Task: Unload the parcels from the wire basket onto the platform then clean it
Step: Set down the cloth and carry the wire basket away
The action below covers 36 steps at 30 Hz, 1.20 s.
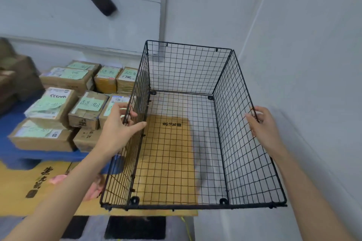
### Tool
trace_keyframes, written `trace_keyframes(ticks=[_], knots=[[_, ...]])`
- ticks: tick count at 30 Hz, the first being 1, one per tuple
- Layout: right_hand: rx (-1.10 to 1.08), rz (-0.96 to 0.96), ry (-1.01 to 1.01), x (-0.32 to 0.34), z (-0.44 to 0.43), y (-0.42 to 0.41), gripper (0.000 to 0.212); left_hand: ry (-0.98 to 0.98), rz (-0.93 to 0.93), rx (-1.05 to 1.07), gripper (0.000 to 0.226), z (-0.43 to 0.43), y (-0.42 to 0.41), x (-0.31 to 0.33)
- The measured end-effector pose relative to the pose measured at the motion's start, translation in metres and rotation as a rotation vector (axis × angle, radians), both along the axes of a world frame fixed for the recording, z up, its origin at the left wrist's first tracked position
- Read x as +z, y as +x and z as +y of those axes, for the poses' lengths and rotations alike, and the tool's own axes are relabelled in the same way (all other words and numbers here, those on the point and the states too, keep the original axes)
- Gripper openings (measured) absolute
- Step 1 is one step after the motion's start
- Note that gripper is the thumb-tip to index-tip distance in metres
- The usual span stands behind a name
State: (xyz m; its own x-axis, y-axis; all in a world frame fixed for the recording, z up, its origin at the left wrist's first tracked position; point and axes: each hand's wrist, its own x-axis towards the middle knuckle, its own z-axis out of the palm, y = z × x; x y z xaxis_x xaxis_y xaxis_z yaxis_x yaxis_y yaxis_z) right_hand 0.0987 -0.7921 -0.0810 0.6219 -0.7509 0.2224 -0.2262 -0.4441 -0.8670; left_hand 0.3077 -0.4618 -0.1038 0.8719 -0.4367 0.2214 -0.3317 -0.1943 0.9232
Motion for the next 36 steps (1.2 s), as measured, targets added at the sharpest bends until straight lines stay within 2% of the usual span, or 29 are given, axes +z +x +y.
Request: trace_keyframes(ticks=[6,11,19,31,36], knots=[[0.083,-0.148,-0.004,0.057,0.03,-0.017,0.025,-0.085,-0.079,0.07,0.056,0.035,-0.037,0.049],[0.169,-0.225,-0.012,0.095,0.051,-0.024,0.026,-0.163,-0.11,0.13,0.058,0.068,-0.066,0.083],[0.274,-0.299,-0.02,0.117,0.086,-0.011,0.027,-0.211,-0.141,0.245,0.054,0.122,-0.099,0.116],[0.64,-0.307,-0.066,0.126,0.205,0.095,0.026,-0.202,-0.2,0.597,0.049,0.26,-0.122,0.118],[0.814,-0.284,-0.065,0.122,0.281,0.165,0.042,-0.155,-0.223,0.796,0.054,0.333,-0.132,0.115]])
